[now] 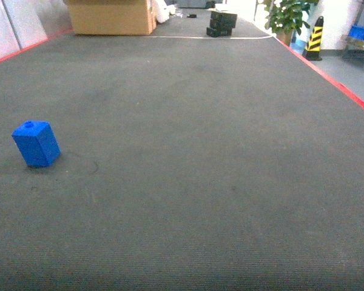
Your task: Sort blue parts and orange caps into right shelf containers
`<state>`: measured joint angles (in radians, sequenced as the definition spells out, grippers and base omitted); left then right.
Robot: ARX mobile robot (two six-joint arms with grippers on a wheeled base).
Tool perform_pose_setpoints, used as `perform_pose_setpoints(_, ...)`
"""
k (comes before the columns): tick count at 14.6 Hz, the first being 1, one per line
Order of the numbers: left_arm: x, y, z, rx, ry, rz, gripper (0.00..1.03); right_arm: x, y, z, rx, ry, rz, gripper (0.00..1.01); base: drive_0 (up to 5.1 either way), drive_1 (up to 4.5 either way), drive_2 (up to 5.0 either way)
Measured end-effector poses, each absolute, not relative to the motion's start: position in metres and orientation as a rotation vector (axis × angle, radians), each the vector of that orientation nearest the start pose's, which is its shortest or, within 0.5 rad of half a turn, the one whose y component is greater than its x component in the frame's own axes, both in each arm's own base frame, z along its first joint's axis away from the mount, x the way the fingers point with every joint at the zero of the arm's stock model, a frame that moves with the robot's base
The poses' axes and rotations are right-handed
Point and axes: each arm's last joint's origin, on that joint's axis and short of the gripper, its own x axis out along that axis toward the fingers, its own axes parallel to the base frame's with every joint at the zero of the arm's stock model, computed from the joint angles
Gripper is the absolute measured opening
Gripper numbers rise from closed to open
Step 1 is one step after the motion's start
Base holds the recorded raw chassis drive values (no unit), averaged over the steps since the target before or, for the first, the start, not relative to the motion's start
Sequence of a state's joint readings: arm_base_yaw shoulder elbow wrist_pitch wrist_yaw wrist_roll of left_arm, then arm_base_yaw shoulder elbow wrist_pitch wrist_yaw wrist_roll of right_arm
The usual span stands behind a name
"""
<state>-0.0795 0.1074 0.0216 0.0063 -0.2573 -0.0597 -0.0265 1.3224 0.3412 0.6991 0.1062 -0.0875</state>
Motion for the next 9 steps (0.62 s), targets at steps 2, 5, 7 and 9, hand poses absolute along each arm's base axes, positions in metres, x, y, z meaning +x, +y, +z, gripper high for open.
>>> perform_pose_setpoints(2,0.118,0.013,0.160,-0.034,0.135,0.330,0.98,0.234,-0.009,0.162,-0.099,0.291,-0.117,0.44,0.0,0.00,0.0)
perform_pose_setpoints(5,0.175,0.030,0.174,-0.005,0.154,0.249,0.98,0.234,-0.009,0.162,-0.102,0.292,-0.116,0.44,0.0,0.00,0.0)
perform_pose_setpoints(7,0.222,0.049,0.164,-0.013,0.241,0.202,0.98,0.234,-0.009,0.162,-0.101,0.292,-0.116,0.44,0.0,0.00,0.0)
perform_pose_setpoints(9,0.255,0.061,0.152,-0.028,0.329,0.157,0.98,0.234,-0.009,0.162,-0.102,0.292,-0.116,0.44,0.0,0.00,0.0)
